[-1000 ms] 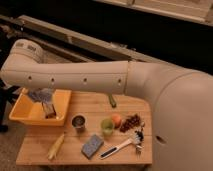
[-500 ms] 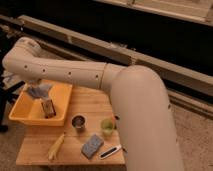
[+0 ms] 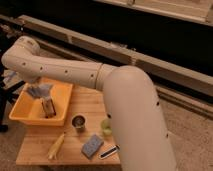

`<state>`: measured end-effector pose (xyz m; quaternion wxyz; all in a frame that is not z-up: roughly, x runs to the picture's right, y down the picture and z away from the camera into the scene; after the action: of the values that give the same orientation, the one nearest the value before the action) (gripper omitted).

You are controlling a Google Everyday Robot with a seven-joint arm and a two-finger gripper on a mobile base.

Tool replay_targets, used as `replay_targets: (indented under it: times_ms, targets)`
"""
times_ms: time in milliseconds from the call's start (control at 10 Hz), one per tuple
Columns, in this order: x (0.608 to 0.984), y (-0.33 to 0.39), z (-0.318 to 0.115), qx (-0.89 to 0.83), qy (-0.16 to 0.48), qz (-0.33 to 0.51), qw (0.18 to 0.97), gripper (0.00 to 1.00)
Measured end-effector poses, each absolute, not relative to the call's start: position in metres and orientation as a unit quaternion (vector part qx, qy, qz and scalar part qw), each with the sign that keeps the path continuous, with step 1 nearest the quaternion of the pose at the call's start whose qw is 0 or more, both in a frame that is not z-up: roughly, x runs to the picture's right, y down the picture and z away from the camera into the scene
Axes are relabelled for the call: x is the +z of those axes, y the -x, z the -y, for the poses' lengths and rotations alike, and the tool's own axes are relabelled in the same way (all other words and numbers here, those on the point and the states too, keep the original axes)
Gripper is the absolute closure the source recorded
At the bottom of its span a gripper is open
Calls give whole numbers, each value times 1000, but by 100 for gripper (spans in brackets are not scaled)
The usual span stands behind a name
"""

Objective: Wipe tray with towel

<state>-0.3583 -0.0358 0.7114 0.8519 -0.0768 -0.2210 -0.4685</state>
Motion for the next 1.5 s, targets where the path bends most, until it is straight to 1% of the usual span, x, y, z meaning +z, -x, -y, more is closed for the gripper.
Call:
replay_targets:
  times_ms: [700, 900, 1000, 1300, 1500]
  targets:
    - [712, 357, 36, -468, 77, 221, 852, 100]
    - [716, 353, 36, -468, 87, 213, 853, 100]
    - [723, 347, 30, -467, 97, 211, 853, 100]
    - [761, 311, 19, -460, 132, 206, 853, 100]
    - [777, 306, 21, -460, 144, 205, 852, 100]
